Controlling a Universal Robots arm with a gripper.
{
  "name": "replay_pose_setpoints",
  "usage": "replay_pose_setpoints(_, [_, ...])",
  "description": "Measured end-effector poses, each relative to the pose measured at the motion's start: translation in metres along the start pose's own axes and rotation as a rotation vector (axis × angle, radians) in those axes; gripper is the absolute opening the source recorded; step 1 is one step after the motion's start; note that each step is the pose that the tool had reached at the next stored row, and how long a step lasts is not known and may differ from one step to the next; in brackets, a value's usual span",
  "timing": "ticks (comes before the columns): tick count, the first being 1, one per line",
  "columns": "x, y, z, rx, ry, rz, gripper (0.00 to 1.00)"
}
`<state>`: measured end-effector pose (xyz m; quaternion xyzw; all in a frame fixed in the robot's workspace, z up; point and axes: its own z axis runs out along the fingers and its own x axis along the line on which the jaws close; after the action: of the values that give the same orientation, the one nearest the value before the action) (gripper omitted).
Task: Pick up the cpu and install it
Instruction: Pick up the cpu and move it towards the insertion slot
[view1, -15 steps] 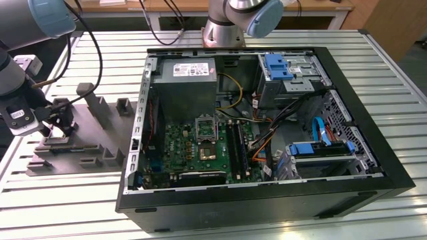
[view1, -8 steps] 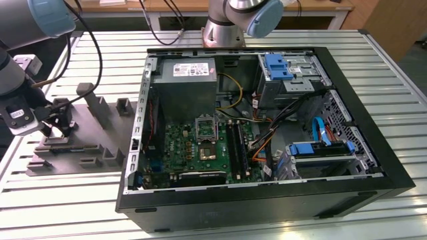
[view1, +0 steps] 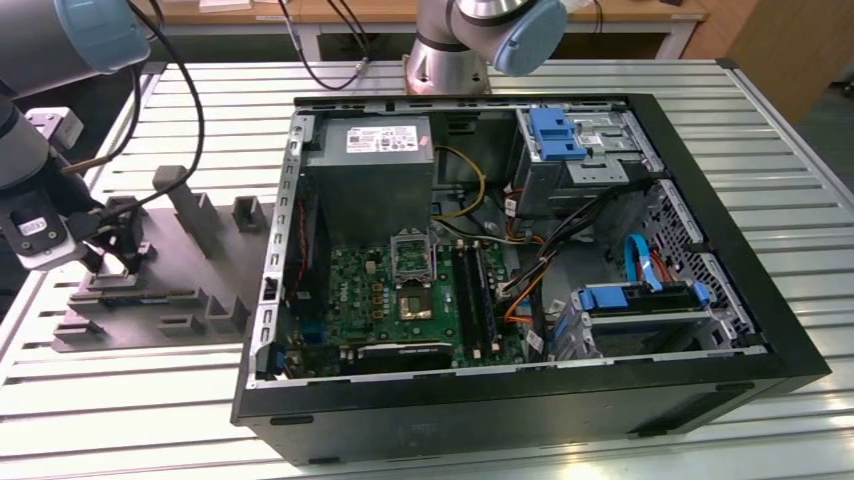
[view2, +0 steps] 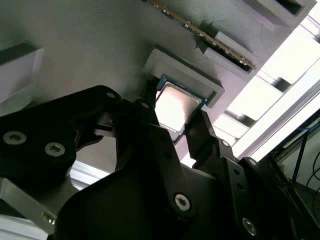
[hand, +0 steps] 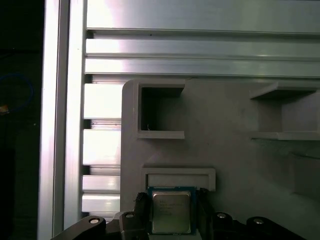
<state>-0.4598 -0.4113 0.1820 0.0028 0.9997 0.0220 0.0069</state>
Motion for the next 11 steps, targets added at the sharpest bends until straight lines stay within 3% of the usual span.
replay_pose_setpoints(11, [0.0000,0.0001,-0.0020,0.0000,0.0000,0.000,0.51])
